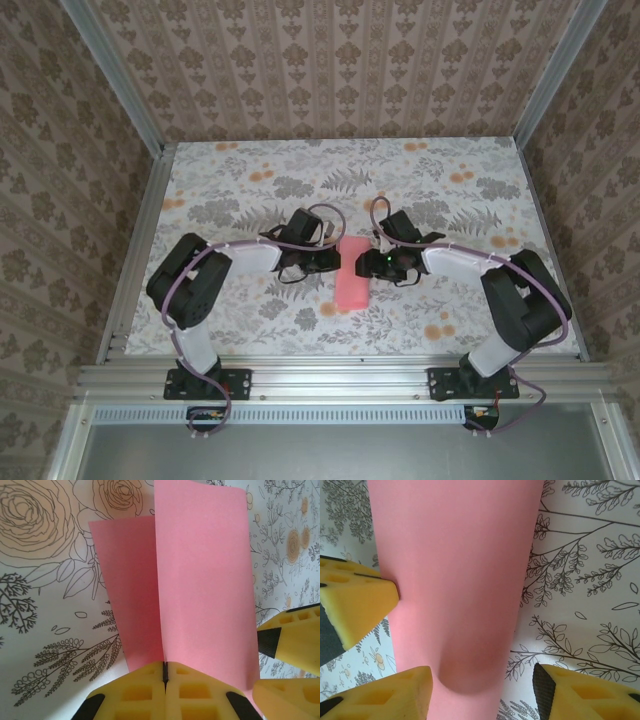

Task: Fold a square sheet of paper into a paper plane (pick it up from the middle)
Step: First fold in half a square sheet of paper at the center of the table.

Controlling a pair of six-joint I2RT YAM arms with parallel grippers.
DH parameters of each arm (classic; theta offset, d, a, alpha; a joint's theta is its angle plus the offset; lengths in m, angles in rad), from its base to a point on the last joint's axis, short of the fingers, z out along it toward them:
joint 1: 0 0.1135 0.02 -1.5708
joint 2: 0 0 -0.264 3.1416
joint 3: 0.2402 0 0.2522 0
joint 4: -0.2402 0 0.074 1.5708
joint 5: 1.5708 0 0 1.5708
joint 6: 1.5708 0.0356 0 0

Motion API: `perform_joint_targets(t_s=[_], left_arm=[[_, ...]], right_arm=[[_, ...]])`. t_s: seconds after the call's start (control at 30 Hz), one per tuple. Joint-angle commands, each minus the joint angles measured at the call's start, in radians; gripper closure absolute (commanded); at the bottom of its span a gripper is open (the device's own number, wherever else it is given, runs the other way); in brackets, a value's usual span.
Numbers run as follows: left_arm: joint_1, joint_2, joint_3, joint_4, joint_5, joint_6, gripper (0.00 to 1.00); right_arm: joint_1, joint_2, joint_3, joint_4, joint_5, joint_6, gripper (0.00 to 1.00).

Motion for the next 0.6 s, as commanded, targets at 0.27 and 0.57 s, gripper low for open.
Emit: perform_joint_targets(t_s=[0.27,0.57], left_arm=[[-0.01,0.023,0.031,-0.042,-0.006,-0.015,1.0],[-0.002,-0.031,0.02,-0.07,-0.045,-0.023,0.72]], right_arm=[[0.007,0.062,0.05,-0.08,0.048,-0.016,0.54],[0.007,0.075,0.046,-0.093,0.071,-0.027,0.58]])
